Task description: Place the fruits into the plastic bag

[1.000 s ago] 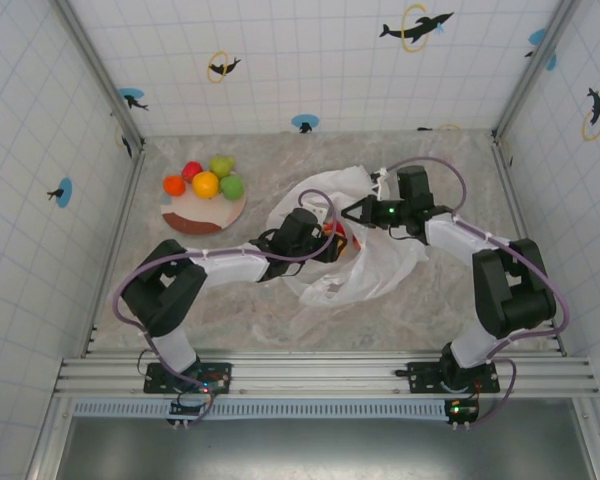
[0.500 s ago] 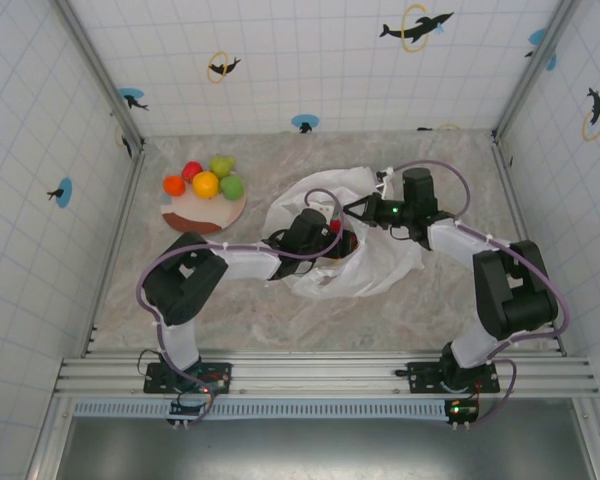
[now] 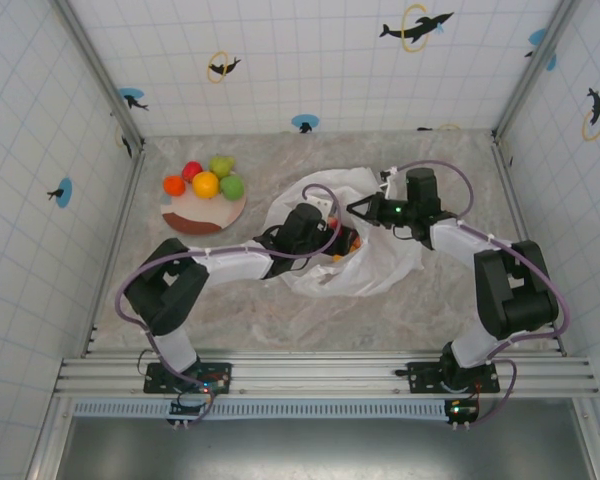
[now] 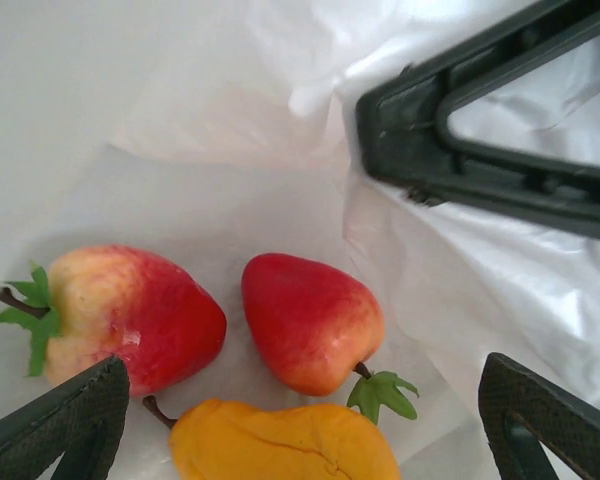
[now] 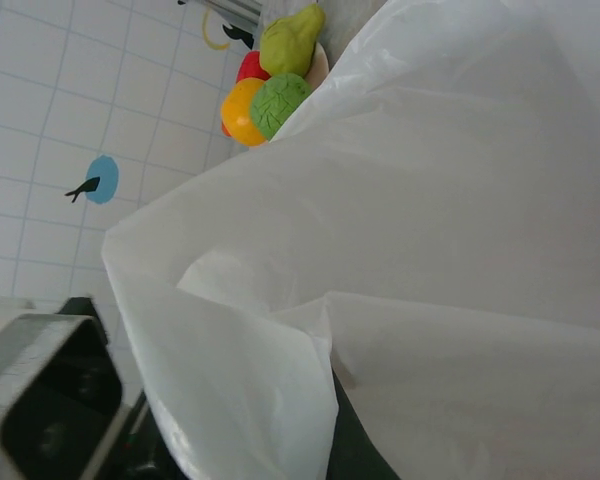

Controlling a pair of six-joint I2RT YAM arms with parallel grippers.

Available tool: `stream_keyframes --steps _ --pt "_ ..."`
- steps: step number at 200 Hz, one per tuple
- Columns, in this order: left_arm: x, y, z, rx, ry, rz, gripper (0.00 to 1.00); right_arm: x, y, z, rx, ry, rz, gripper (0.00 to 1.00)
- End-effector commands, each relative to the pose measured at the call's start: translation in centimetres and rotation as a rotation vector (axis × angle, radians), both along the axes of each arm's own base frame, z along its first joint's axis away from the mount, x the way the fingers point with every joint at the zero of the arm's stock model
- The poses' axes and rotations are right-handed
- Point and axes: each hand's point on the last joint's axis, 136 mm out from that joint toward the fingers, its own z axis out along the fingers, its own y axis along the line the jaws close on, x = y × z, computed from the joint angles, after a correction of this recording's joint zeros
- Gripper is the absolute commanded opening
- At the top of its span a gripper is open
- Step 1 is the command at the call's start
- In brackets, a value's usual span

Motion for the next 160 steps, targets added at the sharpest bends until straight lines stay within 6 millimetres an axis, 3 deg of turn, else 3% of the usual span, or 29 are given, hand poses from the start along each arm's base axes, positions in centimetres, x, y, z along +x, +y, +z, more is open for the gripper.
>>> stream_keyframes --steps 1,90,130,160 --pt "-0.5 1.2 0.8 0.053 -0.040 -0.014 0.92 -0.5 -0.6 0.5 -0.015 -0.031 -0.001 0.00" --pt "-3.8 4.0 5.0 0.012 -0.071 -0.105 0.84 -0.1 -1.0 -0.8 -0.053 -0.019 -0.014 0.00" --pt "-4.5 7.8 5.7 -0.001 -0.059 -0.044 0.83 -0.1 -1.1 -1.1 -0.057 -0.017 -0.014 0.00" --pt "-3.5 12.5 4.8 -0.025 -0.005 0.112 0.83 0.2 -1.2 -0.9 -0.057 -0.023 -0.018 0.00"
